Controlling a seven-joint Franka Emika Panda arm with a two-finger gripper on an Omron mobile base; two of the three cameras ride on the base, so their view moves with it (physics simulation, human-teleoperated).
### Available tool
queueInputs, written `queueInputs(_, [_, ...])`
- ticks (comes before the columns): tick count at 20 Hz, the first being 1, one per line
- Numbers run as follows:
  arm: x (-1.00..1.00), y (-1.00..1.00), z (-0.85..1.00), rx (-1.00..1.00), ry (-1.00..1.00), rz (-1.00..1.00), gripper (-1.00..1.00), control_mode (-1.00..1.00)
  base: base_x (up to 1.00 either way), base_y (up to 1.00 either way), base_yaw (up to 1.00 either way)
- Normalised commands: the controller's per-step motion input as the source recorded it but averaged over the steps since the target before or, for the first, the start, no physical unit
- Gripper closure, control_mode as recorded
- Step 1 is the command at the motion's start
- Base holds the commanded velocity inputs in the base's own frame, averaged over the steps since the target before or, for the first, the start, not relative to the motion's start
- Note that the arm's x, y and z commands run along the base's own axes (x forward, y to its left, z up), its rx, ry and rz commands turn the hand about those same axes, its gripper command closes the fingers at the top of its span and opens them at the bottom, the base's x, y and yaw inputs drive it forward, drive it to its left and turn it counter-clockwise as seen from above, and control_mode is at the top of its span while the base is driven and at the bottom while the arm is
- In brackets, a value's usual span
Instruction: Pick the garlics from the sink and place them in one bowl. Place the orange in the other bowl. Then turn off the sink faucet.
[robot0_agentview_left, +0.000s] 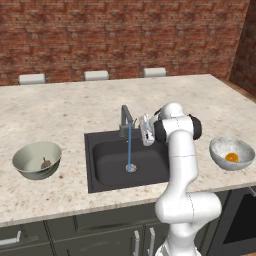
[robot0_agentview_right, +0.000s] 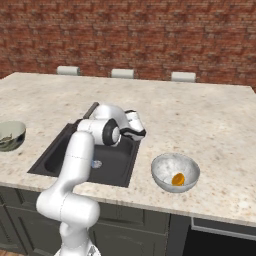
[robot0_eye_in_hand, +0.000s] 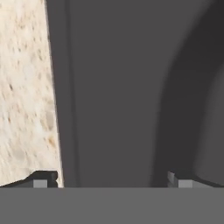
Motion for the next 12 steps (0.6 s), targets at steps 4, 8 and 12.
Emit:
queueInputs(4, [1.0,0.13,0.99,0.0,0.4,0.39,-1.0,-1.0,0.0,0.0,0.0])
queueInputs(8, [0.97,0.21,1.0,0.01,0.43,0.35,-1.0,-1.0,0.0,0.0,0.0])
queueInputs(12, [0.99,0.2,1.0,0.04,0.38,0.35,-1.0,-1.0,0.0,0.0,0.0])
